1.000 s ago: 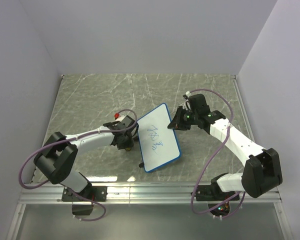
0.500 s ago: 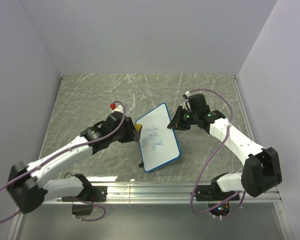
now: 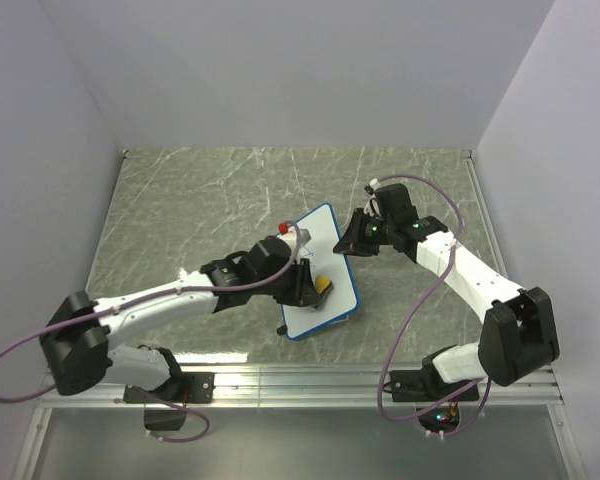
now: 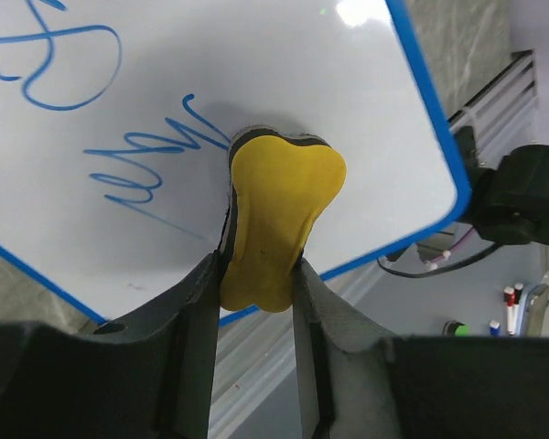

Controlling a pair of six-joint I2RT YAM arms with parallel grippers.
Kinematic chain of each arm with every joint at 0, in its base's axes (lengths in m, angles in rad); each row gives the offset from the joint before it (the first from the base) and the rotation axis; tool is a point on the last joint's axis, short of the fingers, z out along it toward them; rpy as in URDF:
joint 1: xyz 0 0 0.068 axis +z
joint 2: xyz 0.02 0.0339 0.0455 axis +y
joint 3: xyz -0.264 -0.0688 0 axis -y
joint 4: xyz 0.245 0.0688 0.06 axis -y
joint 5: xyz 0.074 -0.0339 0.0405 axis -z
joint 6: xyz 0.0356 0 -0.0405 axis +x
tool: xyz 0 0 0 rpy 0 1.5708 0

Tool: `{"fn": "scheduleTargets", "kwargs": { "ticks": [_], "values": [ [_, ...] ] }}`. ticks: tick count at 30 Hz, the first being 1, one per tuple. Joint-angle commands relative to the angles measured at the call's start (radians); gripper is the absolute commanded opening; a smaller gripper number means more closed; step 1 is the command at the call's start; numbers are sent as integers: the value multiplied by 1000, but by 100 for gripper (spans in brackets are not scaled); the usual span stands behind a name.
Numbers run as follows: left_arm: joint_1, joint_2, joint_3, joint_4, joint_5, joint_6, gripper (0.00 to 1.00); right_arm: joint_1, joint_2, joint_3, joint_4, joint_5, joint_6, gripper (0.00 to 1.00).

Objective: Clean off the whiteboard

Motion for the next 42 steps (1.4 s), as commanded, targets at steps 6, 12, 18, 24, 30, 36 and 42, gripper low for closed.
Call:
{"fn": "scheduleTargets", "kwargs": {
  "ticks": [6, 12, 18, 24, 30, 36, 42],
  "values": [
    [-32, 166, 76, 10, -123, -18, 0, 19, -6, -16, -64, -10, -13, 0],
    [-3, 204, -25, 39, -154, -59, 0, 17, -41, -50, -76, -2, -27, 0],
    [106, 186, -140, 45, -155, -102, 0, 19, -69, -76, -88, -1, -39, 0],
    [123, 199, -151, 53, -131, -92, 0, 19, -78, -84, -84, -7, -39, 0],
    [8, 203, 2, 11, -129, -78, 0, 19, -72, -81, -70, -21, -33, 0],
    [-56, 225, 222, -55, -83, -49, 0, 19, -78, -90, -64, -24, -30, 0],
    [-60, 270, 320, -110, -97, -21, 0, 19, -92, -107, -62, -21, -30, 0]
  ]
}}
